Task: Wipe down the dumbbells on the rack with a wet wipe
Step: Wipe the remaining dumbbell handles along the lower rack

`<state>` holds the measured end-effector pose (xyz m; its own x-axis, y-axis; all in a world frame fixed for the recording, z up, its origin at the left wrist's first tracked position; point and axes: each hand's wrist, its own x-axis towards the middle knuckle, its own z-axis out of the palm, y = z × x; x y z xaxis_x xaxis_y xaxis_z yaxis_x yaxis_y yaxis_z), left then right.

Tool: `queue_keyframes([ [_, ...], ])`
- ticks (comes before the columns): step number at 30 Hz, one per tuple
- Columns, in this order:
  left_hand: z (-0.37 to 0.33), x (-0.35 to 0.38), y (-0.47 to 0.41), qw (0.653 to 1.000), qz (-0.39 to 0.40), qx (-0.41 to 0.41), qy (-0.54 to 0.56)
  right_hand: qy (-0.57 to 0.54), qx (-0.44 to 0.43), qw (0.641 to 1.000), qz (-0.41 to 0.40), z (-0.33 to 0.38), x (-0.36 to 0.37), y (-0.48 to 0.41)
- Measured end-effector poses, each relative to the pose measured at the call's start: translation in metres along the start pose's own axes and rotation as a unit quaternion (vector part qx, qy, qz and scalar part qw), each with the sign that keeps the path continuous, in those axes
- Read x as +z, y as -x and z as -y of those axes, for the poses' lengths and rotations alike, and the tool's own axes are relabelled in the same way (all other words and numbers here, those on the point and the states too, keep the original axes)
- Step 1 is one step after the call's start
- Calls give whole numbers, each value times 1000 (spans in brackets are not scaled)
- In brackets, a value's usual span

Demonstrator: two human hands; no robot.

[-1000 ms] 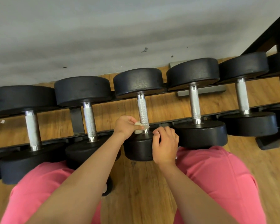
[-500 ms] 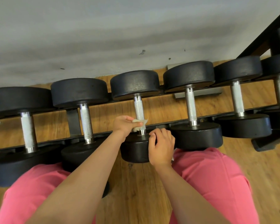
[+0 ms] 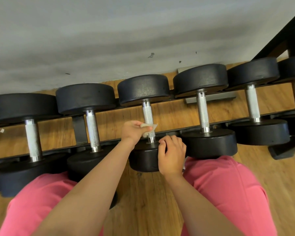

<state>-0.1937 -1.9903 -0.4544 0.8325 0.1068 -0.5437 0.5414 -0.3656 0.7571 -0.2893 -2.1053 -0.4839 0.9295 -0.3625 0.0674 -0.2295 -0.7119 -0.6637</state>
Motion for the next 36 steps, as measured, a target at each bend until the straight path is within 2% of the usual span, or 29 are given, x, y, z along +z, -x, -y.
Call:
queue_keyframes([
  [6,6,-3,-3,999,-34,-9,33,5,-1,1000,-3,-1,1,-1],
  [12,-12,-1,-9,1000,-18,-3,12,3,-1,1000,1,-2,1,0],
  [20,-17,-1,-12,995,-48,-13,89,-1,-1,1000,-2,-1,1,0],
  [25,-10,-5,-14,993,-80,-8,86,2,-1,1000,-1,-1,0,0],
  [30,-28,2,-16,992,-71,-9,102,1,5,1000,4,-1,0,0],
  [36,-29,8,-18,975,-166,-1,147,0,2,1000,2,-2,1,0],
])
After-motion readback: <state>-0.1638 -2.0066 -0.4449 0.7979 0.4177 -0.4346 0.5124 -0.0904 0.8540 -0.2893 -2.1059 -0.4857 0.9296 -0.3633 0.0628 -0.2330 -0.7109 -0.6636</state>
